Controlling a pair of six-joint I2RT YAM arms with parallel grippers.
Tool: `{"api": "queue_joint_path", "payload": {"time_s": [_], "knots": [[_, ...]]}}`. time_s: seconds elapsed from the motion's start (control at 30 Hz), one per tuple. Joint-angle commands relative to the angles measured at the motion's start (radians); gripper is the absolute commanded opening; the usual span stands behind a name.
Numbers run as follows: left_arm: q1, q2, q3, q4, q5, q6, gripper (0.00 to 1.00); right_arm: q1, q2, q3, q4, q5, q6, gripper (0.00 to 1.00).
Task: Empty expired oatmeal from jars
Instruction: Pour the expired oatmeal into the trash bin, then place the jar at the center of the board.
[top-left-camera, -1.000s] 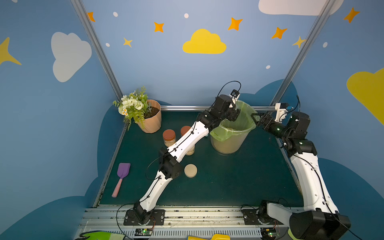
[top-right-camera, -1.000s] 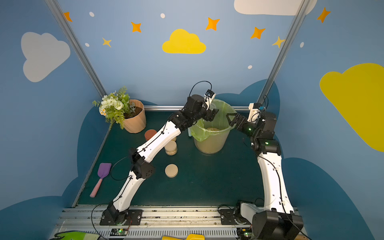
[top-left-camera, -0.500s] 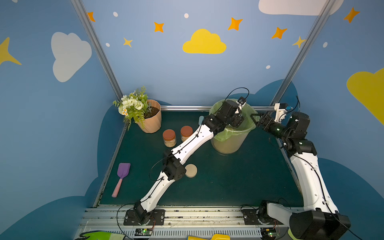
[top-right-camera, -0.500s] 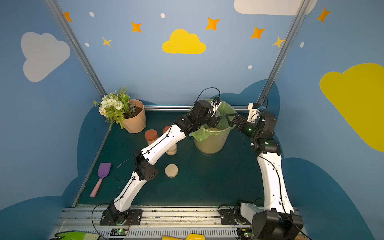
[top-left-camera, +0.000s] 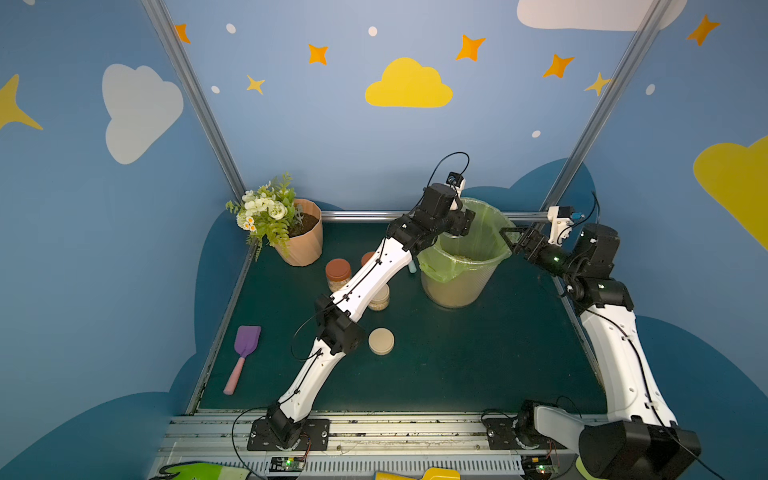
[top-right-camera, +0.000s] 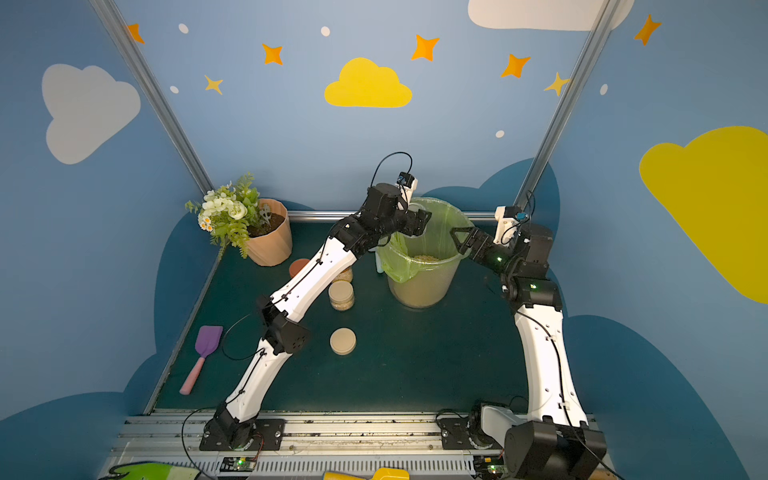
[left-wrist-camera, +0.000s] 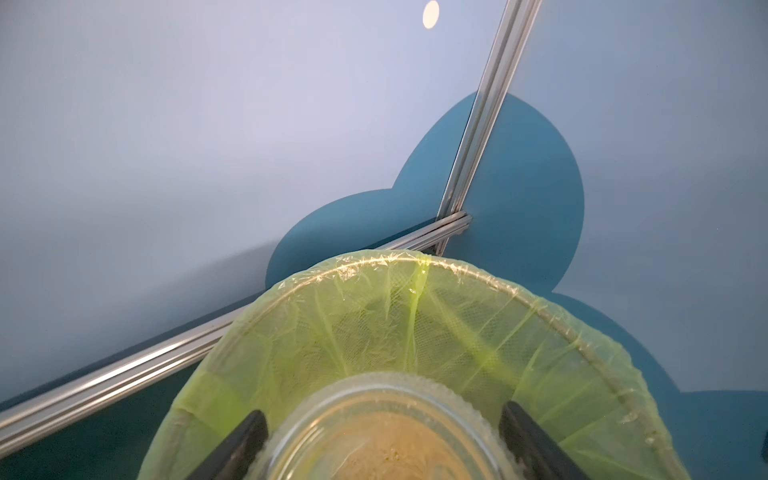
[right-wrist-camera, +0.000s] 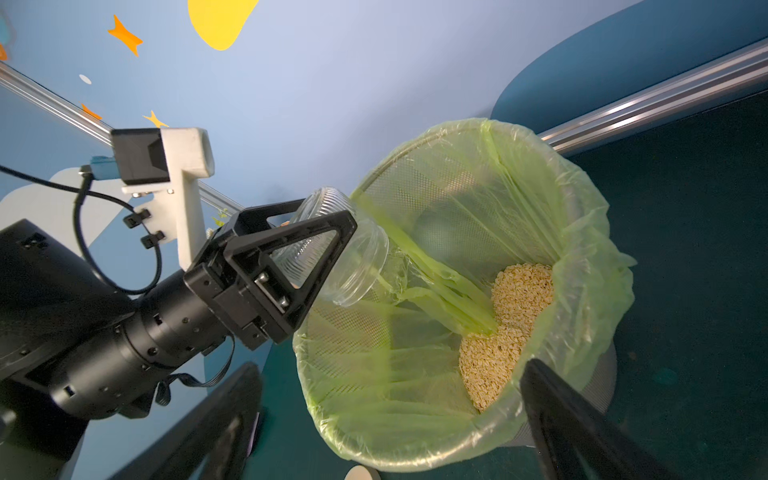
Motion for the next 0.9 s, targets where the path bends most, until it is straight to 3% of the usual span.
{"api": "queue_joint_path", "payload": {"time_s": [0.0, 0.23, 0.37, 0.6, 0.87], "knots": [[-0.017, -0.095, -0.015, 0.124, 0.052, -0.207, 0.19, 0.001, -0.019, -0.037, 0.102, -0.032, 0.084, 0.97], [-0.016, -0.159, -0.017, 0.19, -0.002, -0.46, 0.22, 0.011, -0.004, -0.116, 0.379, -0.061, 0.371, 0.97], [-0.01, -0.19, -0.085, 0.305, 0.0, -0.633, 0.22, 0.067, 0.001, -0.174, 0.563, 0.015, 0.499, 0.97], [-0.004, -0.236, -0.275, 0.48, -0.031, -0.943, 0.2, 0.209, -0.006, -0.229, 0.689, 0.222, 0.556, 0.97], [-0.023, -0.335, -0.562, 0.657, -0.134, -1.142, 0.21, 0.311, -0.029, -0.322, 0.803, 0.42, 0.609, 0.97]]}}
